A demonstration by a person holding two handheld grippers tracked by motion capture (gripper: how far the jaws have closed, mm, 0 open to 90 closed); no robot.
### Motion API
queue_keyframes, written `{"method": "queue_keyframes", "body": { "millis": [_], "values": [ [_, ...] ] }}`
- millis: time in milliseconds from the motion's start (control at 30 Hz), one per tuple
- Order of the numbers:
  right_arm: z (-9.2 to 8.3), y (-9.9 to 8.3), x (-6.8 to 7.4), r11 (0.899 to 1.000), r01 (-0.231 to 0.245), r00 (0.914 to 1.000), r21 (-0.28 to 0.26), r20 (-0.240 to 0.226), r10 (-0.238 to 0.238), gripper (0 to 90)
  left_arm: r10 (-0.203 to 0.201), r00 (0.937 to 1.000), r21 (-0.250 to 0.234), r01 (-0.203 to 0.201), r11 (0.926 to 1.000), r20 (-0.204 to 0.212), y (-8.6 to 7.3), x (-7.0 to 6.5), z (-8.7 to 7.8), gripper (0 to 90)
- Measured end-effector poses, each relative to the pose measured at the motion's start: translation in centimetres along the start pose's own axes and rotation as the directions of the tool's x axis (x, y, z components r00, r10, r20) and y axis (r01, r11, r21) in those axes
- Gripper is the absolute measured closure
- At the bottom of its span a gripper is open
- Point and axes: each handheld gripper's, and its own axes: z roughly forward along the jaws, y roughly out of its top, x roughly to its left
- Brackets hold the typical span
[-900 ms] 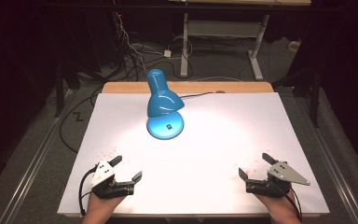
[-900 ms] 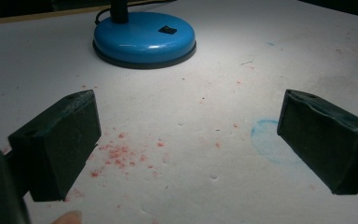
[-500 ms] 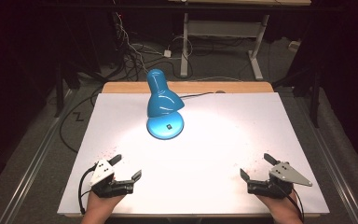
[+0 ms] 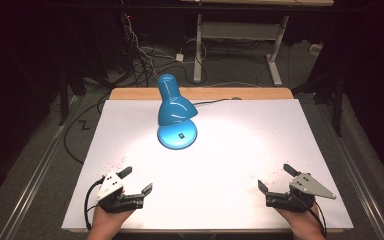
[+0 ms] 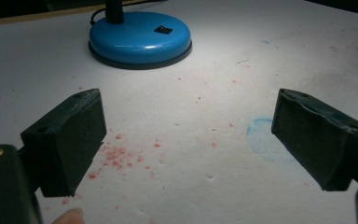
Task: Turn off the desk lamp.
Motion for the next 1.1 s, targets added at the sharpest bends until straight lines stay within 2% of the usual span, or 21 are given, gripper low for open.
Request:
{"method": "queue_keyframes", "body": {
  "millis": [267,367,467,600,800,867,967,1067,1100],
  "values": [
    [0.13,0.15,-0.06,1.000,0.008,1.0000,-0.004,0.002,-0.008,0.1,-0.023,0.9996,0.005,0.023,0.9997,0.014,-0.09,0.21,-0.15,21.1],
    [0.24,0.11,0.12,1.000,0.007,1.0000,0.003,-0.002,-0.007,0.1,-0.053,0.9986,0.016,0.053,0.9985,-0.011,0.02,0.26,0.11,27.0],
    [0.25,0.16,0.20,1.000,0.009,0.9999,0.002,-0.005,-0.009,0.1,-0.058,0.9982,0.026,0.058,0.9980,-0.017,-0.02,0.13,0.28,32.9],
    [0.26,0.20,0.17,1.000,0.011,0.9999,0.000,-0.007,-0.011,0.1,-0.051,0.9986,0.026,0.051,0.9983,-0.012,-0.04,0.08,0.29,45.1],
    [0.20,0.20,0.06,1.000,0.005,1.0000,-0.001,0.002,-0.005,0.1,-0.063,0.9980,0.029,0.063,0.9976,0.001,-0.17,0.20,0.45,63.2],
    [0.17,0.23,0.03,1.000,0.008,1.0000,-0.003,0.003,-0.008,0.1,-0.055,0.9985,0.031,0.055,0.9980,-0.002,-0.15,0.19,0.48,67.7],
    [0.14,0.22,0.01,1.000,0.010,0.9999,-0.004,0.004,-0.010,0.1,-0.067,0.9978,0.032,0.067,0.9973,-0.001,-0.12,0.25,0.55,74.3],
    [0.18,0.17,0.06,1.000,0.002,1.0000,-0.003,0.004,-0.002,0.1,-0.069,0.9976,0.029,0.069,0.9972,0.000,-0.09,0.31,0.50,87.1],
    [0.18,0.17,0.06,1.000,0.002,1.0000,-0.003,0.004,-0.002,0.1,-0.069,0.9976,0.029,0.069,0.9972,0.000,-0.09,0.31,0.50,87.6]
  ]
}}
